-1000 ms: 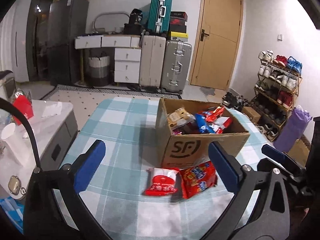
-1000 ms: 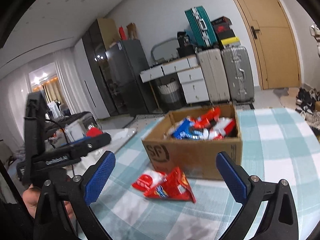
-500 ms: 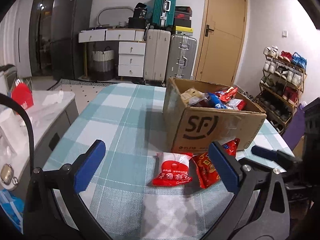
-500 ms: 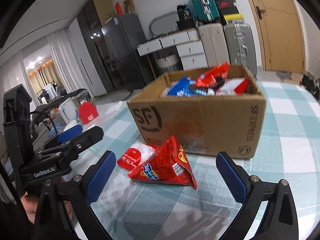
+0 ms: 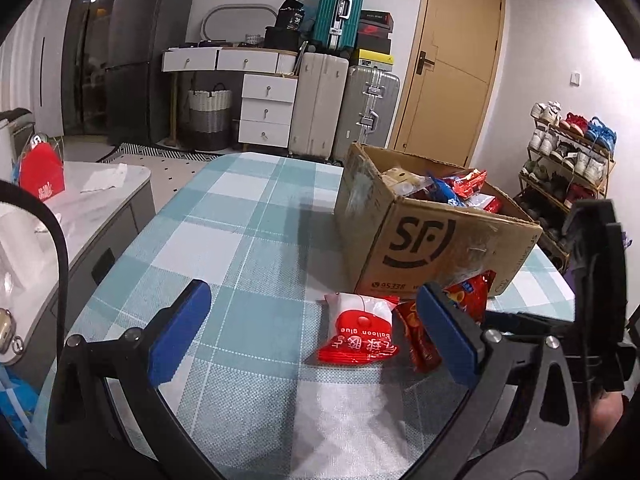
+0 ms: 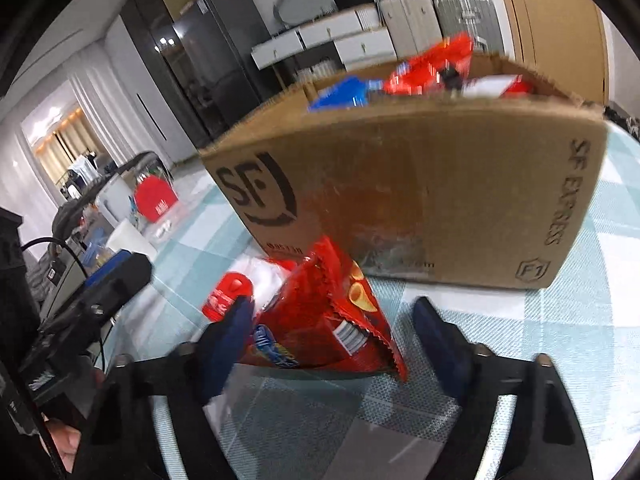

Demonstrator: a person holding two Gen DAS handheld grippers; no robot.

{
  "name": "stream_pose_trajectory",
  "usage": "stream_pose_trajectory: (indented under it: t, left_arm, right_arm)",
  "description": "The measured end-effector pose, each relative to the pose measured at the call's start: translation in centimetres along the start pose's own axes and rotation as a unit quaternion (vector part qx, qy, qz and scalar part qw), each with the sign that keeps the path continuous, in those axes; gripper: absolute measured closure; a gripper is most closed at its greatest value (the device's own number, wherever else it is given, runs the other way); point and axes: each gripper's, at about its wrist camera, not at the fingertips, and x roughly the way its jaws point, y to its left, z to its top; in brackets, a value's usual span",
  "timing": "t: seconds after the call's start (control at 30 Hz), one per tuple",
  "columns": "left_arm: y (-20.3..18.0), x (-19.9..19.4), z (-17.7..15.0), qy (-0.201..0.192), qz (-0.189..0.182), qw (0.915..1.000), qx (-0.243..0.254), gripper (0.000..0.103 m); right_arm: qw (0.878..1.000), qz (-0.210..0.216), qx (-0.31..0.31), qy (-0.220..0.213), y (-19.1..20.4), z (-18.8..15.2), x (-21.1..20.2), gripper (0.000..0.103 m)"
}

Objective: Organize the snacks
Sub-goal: 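Grasp the red chip bag with the right gripper, then grasp the red-and-white balloon glue bag with the left gripper while the right holds its bag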

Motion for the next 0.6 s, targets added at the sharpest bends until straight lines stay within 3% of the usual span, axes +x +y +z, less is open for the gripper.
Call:
stream_pose_trajectory:
  t: [0.07, 0.2, 0.3, 0.6]
  left_arm:
    - [0.1, 0.1, -0.1, 0.003, 0.001, 1.0000, -0.002, 0.001]
    - [0.2, 0.7, -0.2, 0.008, 0.001, 1.0000, 0.001, 0.001]
    - [0.1, 0.7, -0.2, 0.003, 0.005, 0.9999, 0.009, 0.001]
    - [-0.1, 1.0, -0.5, 0.011, 0.010, 0.9998, 0.013, 0.001]
  right_arm:
    - [1.000, 0.007, 0.007, 0.011, -0.1, 0.1, 0.6, 0.025]
    - [1.000, 0.006, -0.007, 0.016, 0.6, 0.1, 1.2, 0.047]
    - [1.000, 0.019, -0.001, 0.013, 0.4, 0.0, 1.2, 0.053]
    - [0.999, 0.025, -0.014, -0.014, 1.5, -0.6, -0.1, 0.055]
